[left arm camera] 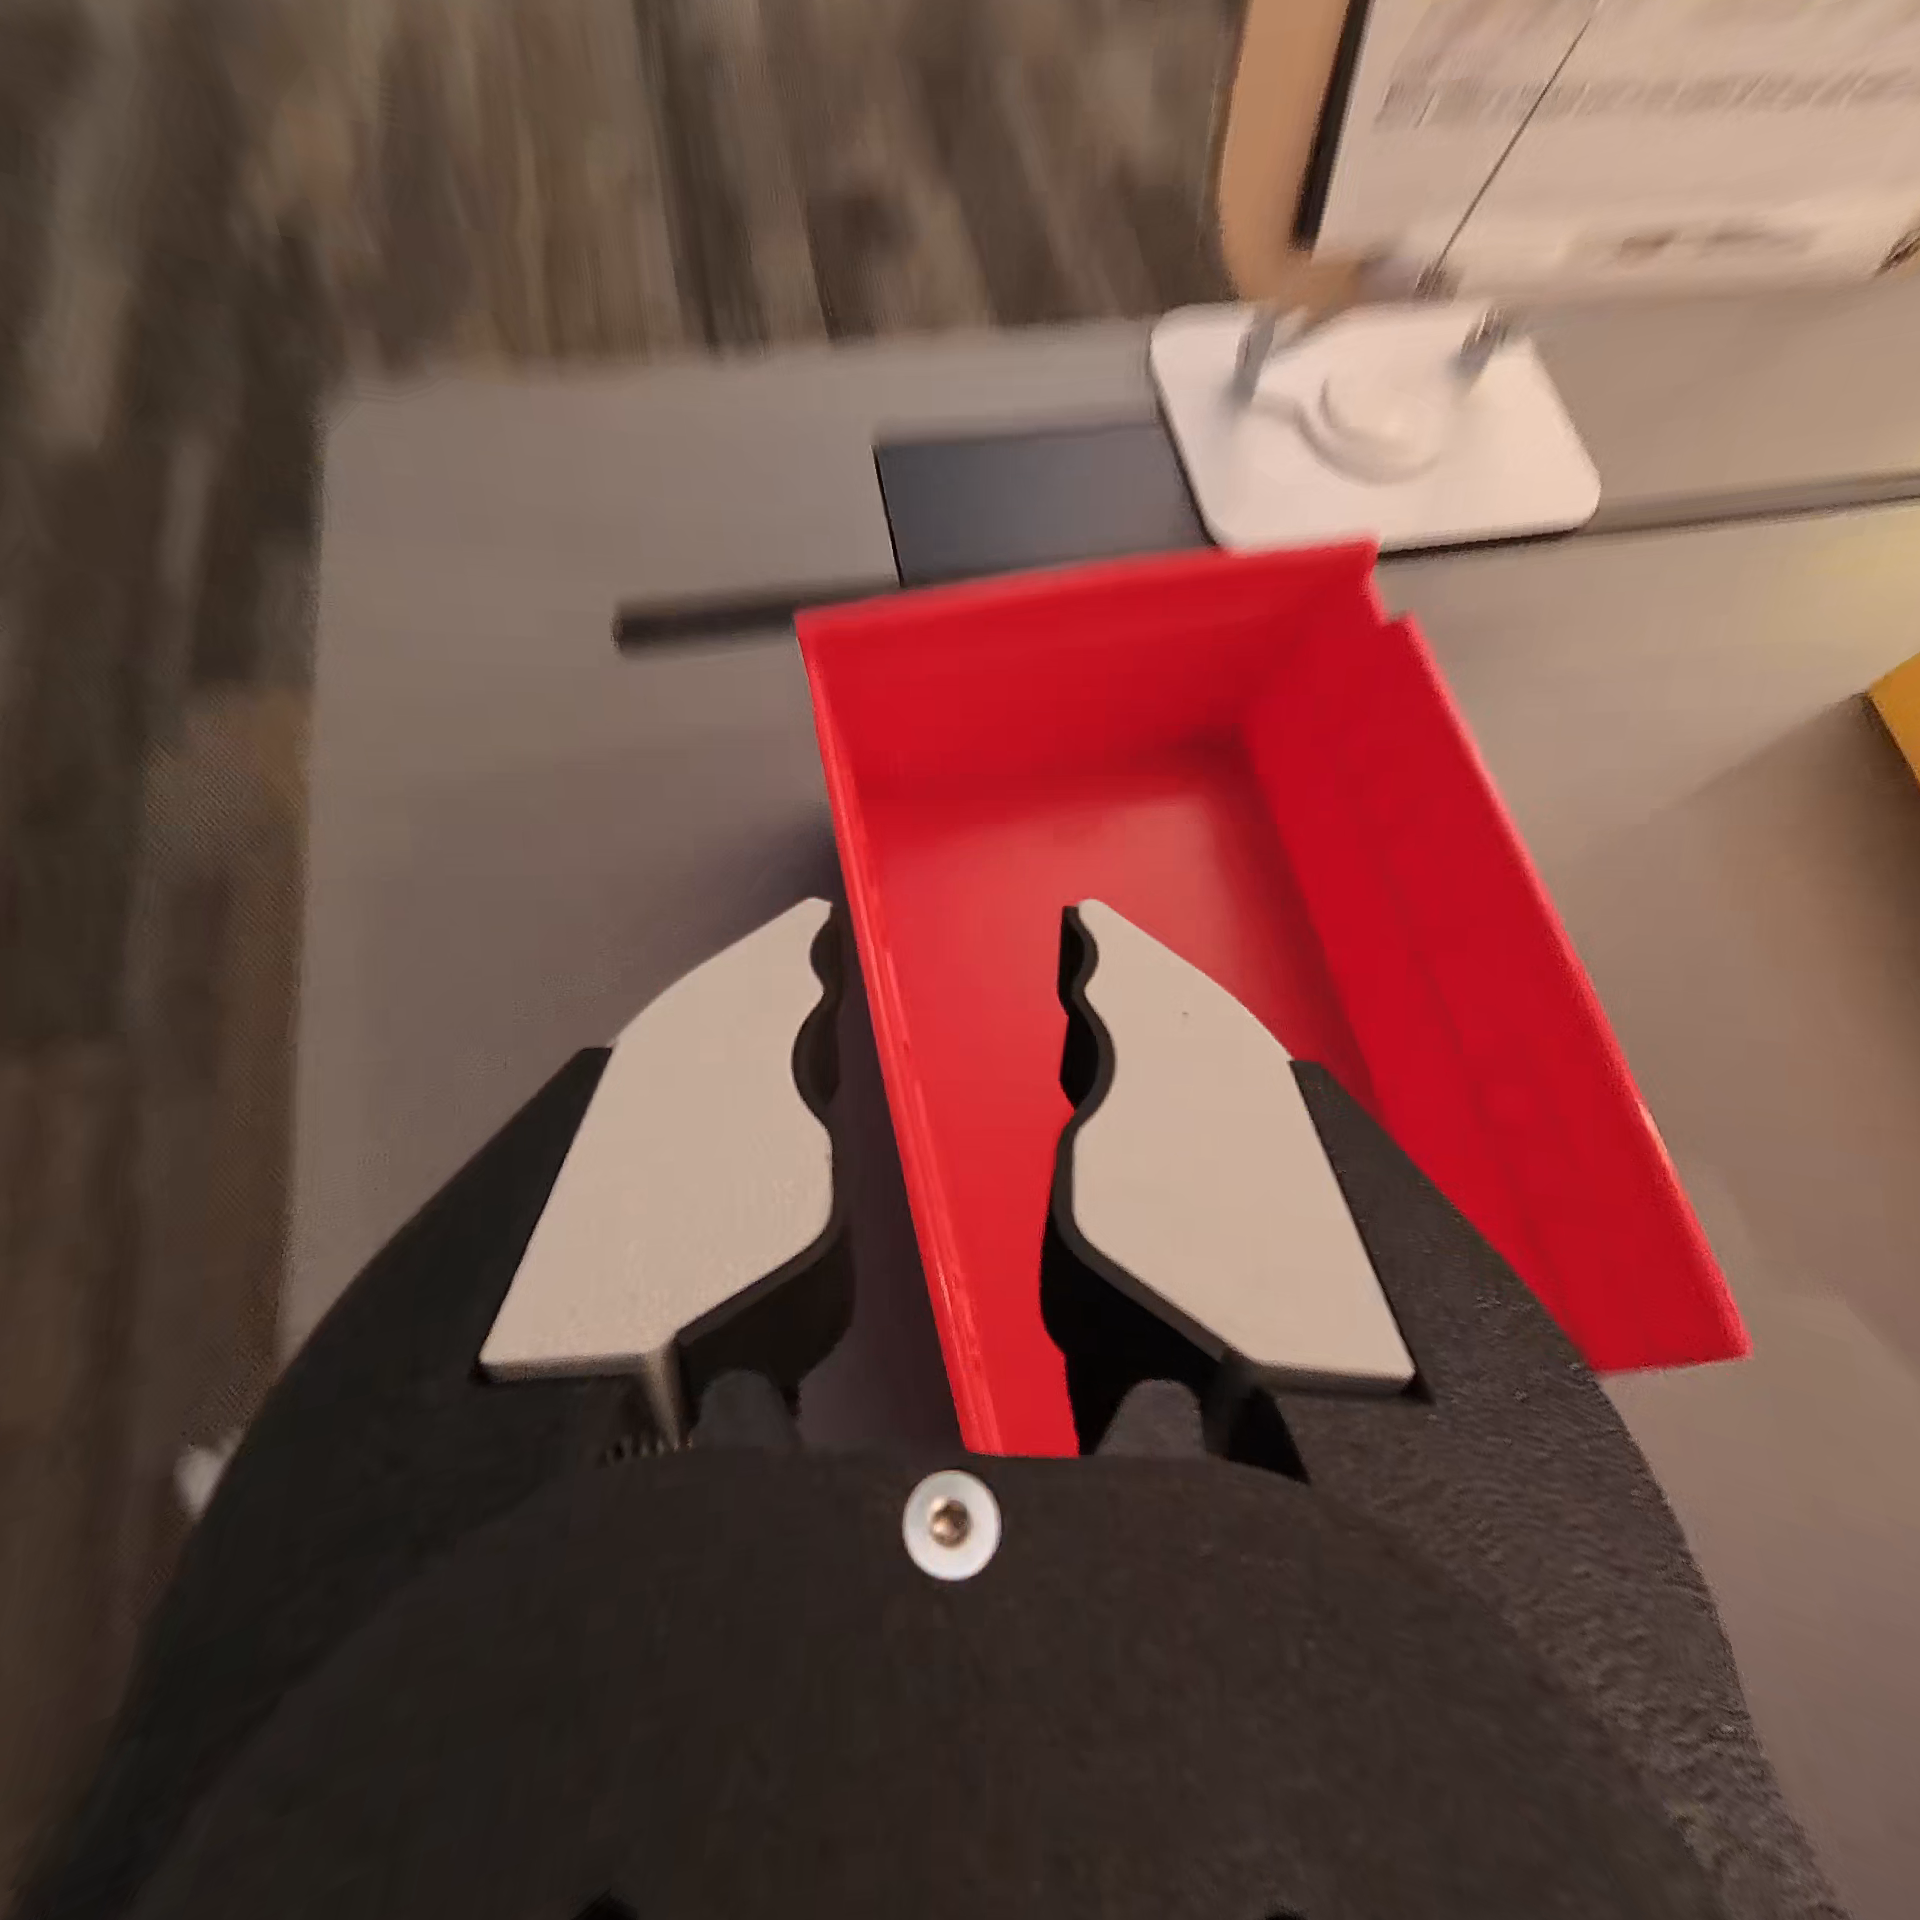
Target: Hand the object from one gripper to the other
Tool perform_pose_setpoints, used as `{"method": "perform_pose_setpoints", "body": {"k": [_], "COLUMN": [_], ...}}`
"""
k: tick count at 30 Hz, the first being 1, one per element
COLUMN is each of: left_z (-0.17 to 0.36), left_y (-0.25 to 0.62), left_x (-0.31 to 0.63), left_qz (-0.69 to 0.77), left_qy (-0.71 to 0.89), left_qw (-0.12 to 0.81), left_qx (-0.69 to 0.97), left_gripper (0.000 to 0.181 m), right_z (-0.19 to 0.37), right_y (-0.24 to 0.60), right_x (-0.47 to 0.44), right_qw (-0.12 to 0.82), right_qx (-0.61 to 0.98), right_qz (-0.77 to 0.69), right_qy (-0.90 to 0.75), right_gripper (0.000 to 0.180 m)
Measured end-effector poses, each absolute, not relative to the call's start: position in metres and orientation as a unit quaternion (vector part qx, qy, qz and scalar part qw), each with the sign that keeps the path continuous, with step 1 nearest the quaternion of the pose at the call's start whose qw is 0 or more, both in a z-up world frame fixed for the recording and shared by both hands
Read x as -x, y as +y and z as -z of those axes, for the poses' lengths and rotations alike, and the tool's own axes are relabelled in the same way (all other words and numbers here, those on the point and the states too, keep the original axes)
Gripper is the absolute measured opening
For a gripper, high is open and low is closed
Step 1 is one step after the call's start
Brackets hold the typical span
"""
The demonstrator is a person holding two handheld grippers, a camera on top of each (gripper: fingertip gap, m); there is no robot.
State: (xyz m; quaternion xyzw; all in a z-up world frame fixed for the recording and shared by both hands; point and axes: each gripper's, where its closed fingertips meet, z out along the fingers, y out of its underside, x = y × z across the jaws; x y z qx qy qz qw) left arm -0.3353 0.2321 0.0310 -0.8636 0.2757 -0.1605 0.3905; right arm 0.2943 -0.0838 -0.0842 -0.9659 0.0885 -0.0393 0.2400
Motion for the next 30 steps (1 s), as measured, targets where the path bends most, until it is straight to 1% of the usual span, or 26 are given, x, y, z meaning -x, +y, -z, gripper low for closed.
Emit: {"method": "perform_pose_setpoints", "body": {"k": [1,3,8,10,13,15,18,24,30], "left_z": [-0.022,-0.004,0.043,0.059,0.082,0.097,0.112,0.114,0.115], "left_y": [0.232,0.233,0.234,0.231,0.228,0.225,0.212,0.204,0.189], "left_x": [0.334,0.335,0.347,0.347,0.351,0.357,0.354,0.345,0.295], "left_qz": [0.169,0.17,0.129,0.131,0.109,0.087,0.104,0.081,0.064], "left_qy": [0.273,0.266,0.255,0.252,0.25,0.251,0.246,0.257,0.31], "left_qw": [0.368,0.327,0.227,0.187,0.134,0.095,0.03,0.009,0.005], "left_qx": [0.873,0.891,0.931,0.94,0.953,0.959,0.963,0.963,0.949], "left_gripper": [0.038,0.036,0.038,0.038,0.036,0.029,0.006,0.005,0.007], "right_z": [0.088,0.095,0.107,0.111,0.115,0.116,0.115,0.115,0.115], "right_y": [-0.083,-0.083,-0.08,-0.078,-0.078,-0.078,-0.077,-0.077,-0.077], "right_x": [-0.296,-0.294,-0.291,-0.285,-0.284,-0.284,-0.284,-0.283,-0.283], "right_qw": [0.231,0.21,0.17,0.159,0.148,0.149,0.154,0.16,0.162], "right_qx": [0.967,0.97,0.972,0.972,0.97,0.97,0.969,0.967,0.968], "right_qz": [0.041,0.029,0.017,-0.005,-0.017,-0.021,-0.03,-0.046,-0.047], "right_qy": [0.101,0.122,0.163,0.174,0.19,0.19,0.192,0.193,0.183], "right_gripper": [0.035,0.028,0.017,0.006,0.005,0.005,0.006,0.006,0.006]}}
